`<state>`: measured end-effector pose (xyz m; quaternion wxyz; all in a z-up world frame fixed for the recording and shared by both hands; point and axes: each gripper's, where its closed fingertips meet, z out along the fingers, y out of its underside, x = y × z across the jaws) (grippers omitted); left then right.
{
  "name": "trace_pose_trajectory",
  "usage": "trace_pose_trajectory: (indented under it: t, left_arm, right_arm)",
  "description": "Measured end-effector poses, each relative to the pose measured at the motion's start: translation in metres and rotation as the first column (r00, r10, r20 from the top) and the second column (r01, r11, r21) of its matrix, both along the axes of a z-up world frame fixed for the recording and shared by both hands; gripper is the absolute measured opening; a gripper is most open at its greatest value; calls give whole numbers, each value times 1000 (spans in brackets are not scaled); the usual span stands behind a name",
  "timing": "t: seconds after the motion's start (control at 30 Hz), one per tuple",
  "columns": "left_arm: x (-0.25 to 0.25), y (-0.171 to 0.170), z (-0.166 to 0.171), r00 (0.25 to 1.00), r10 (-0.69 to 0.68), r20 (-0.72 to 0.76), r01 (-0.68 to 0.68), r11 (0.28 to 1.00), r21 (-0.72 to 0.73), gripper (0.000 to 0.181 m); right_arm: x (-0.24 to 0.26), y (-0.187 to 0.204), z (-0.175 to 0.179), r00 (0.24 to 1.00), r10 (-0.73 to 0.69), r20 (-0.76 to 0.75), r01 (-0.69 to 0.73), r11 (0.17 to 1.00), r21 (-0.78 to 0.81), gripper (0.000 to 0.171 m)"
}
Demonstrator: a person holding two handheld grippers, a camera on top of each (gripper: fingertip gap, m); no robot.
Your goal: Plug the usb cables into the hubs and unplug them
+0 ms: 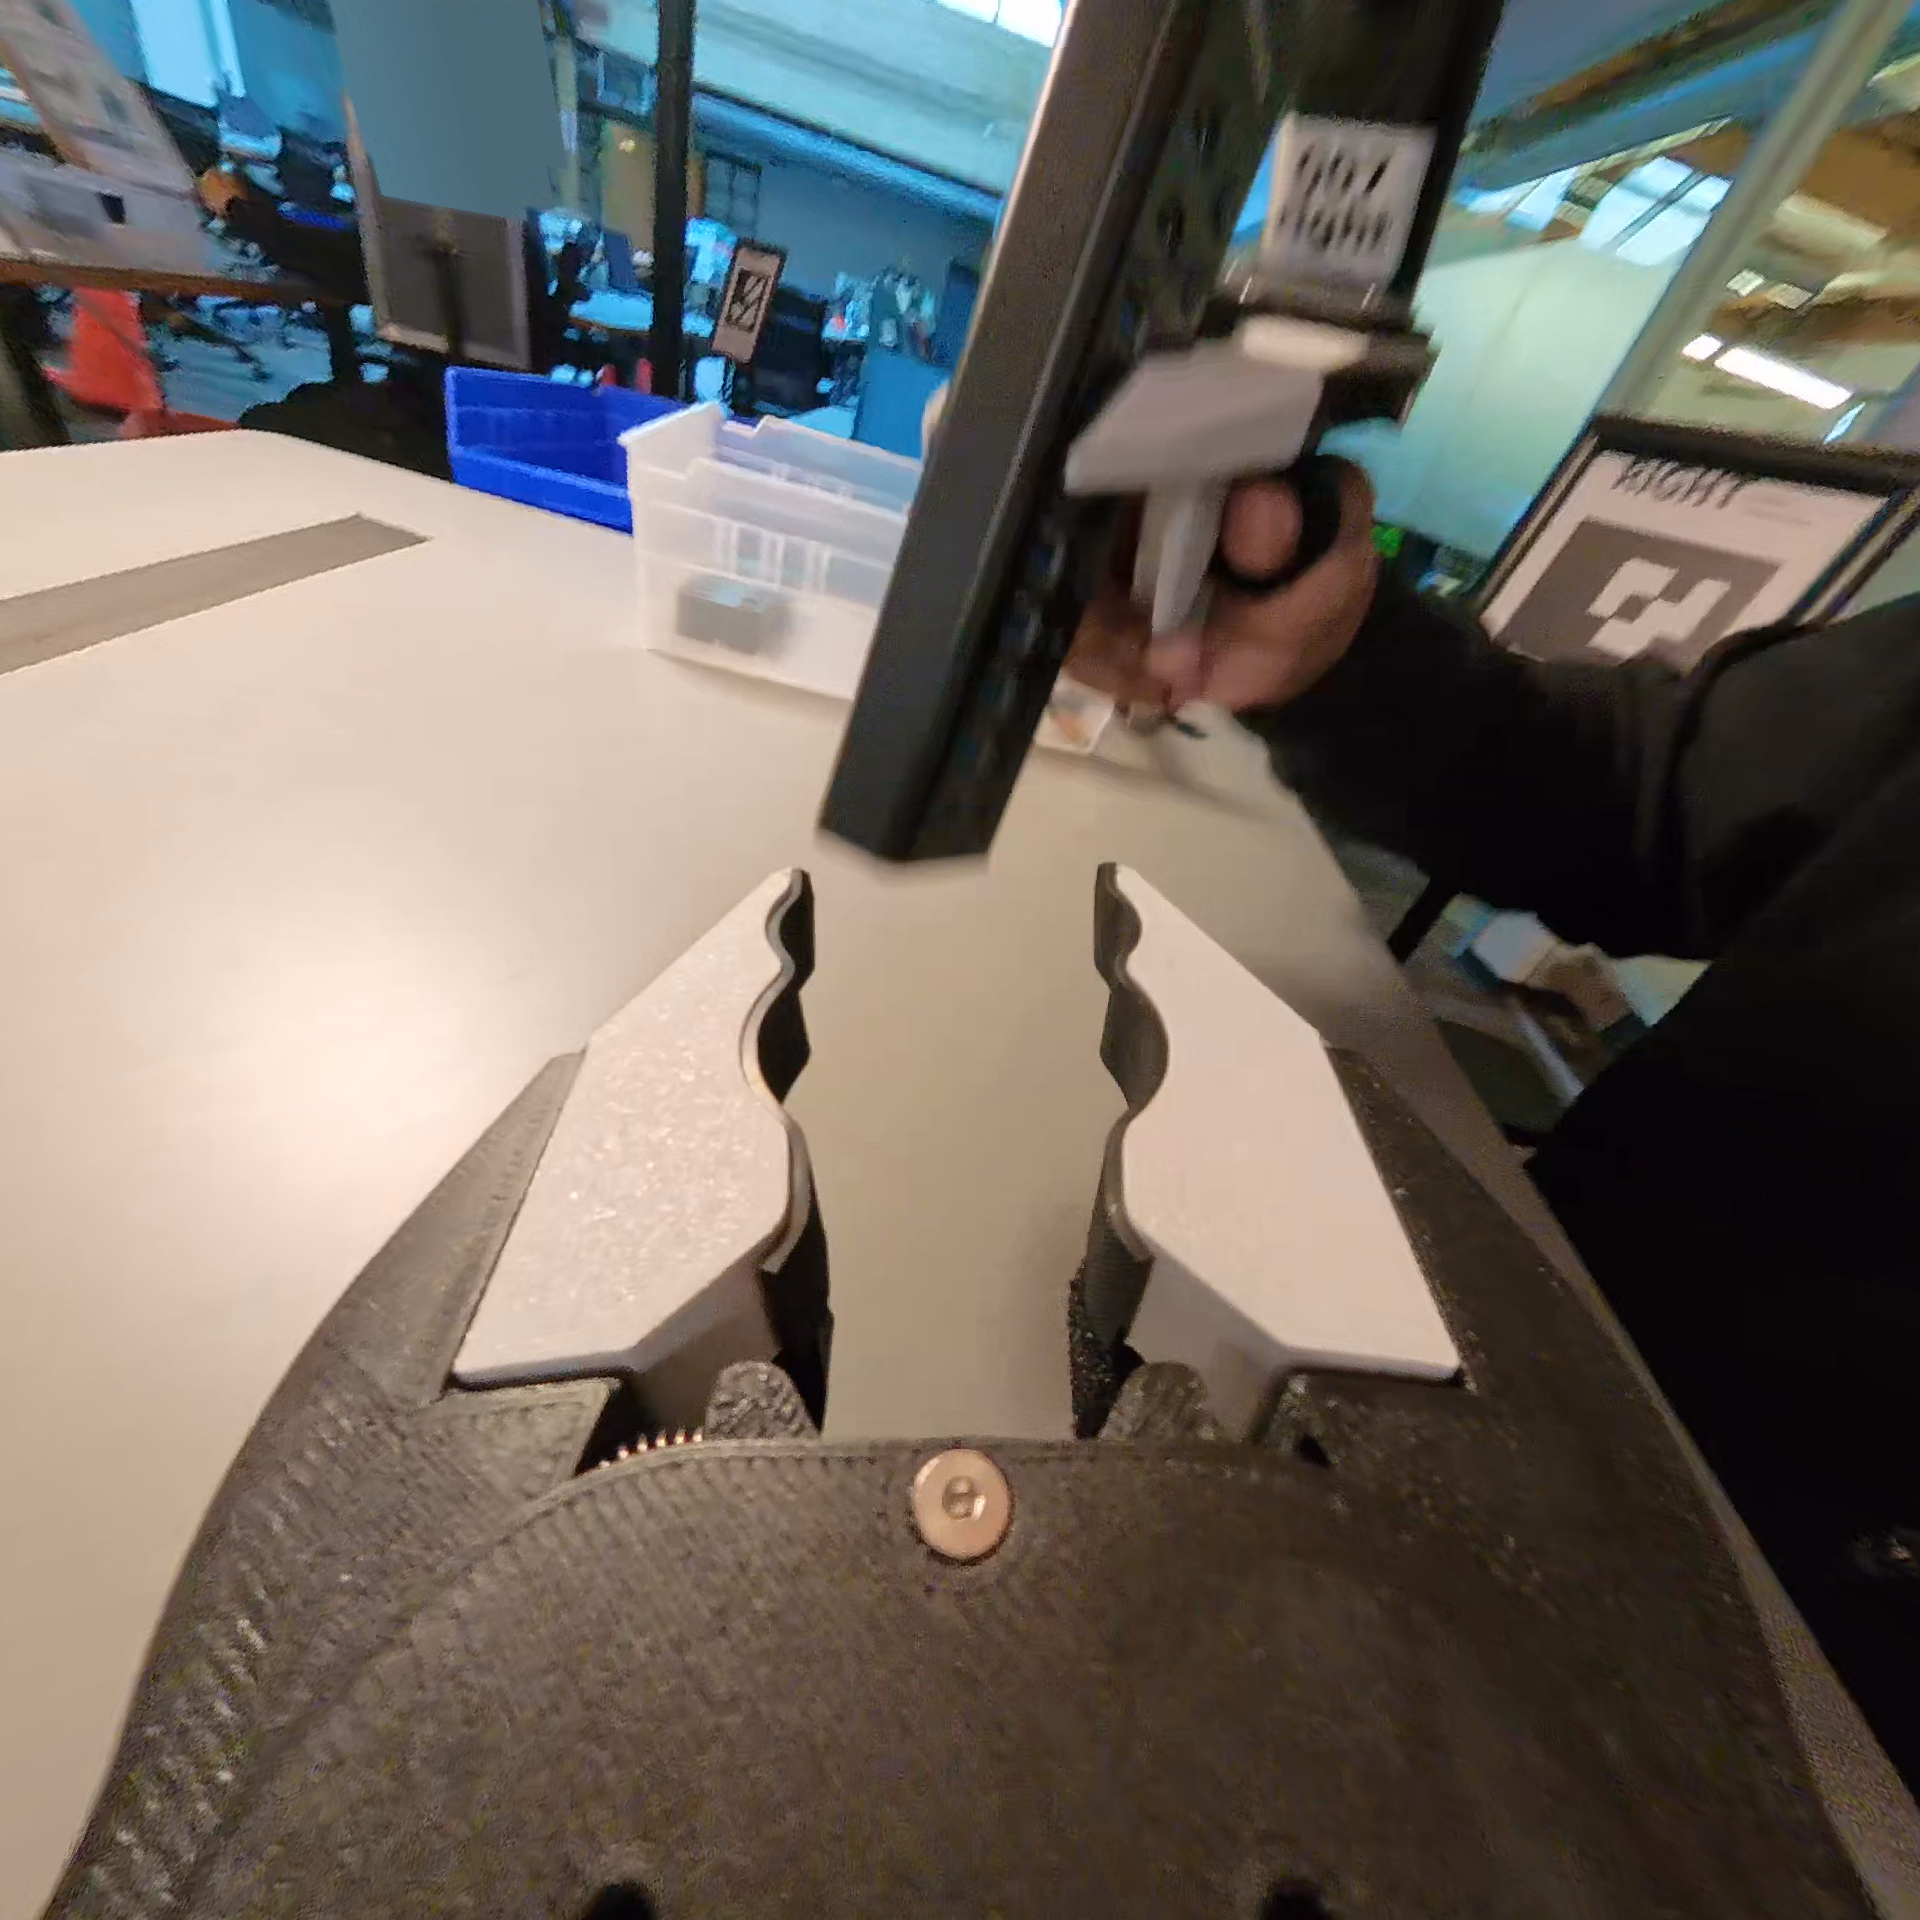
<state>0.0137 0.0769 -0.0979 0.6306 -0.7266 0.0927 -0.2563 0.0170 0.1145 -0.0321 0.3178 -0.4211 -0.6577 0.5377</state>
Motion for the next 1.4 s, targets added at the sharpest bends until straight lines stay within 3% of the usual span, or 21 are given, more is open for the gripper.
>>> trace_pose_trajectory:
  t: [0.1, 0.23, 0.33, 0.47, 0.67, 0.77, 0.93, 1.1, 1.3, 1.4]
  left_arm:
    - [-5, 3, -11, 997, 37, -74, -40, 998, -44, 56]
    - [-3, 7, -18, 991, 51, -124, -60, 996, -73, 55]
    - [-2, 8, -22, 987, 55, -154, -68, 994, -86, 55]
    - [-3, 10, -23, 984, 67, -164, -83, 992, -95, 53]
    - [-11, 10, -19, 986, 105, -129, -116, 990, -79, 52]
    - [-13, 10, -18, 987, 114, -115, -123, 990, -76, 52]
    - [-12, 10, -18, 987, 112, -119, -121, 990, -73, 52]
    - [-12, 9, -18, 985, 112, -129, -122, 990, -73, 52]
    - [-10, 9, -19, 983, 112, -146, -124, 990, -73, 52]
    - [-12, 10, -20, 980, 125, -153, -138, 988, -73, 52]
  right_arm:
    - [21, 72, 27, 990, -138, -8, 137, 972, 189, 27]
    - [53, 187, 47, 948, -313, 48, 246, 824, 511, 27]
    - [78, 271, 25, 885, -421, 197, 153, 664, 732, 27]
    - [107, 343, -29, 776, -459, 432, -196, 475, 858, 28]
    - [134, 348, -103, 504, -427, 751, -613, 435, 659, 28]
    - [142, 352, -118, 387, -469, 794, -703, 407, 584, 28]
    - [140, 353, -134, 309, -490, 815, -766, 380, 518, 29]
    - [140, 355, -134, 288, -524, 801, -755, 390, 527, 31]
    - [132, 359, -103, 372, -566, 736, -650, 407, 642, 49]
    - [133, 350, -83, 433, -563, 704, -522, 480, 705, 50]
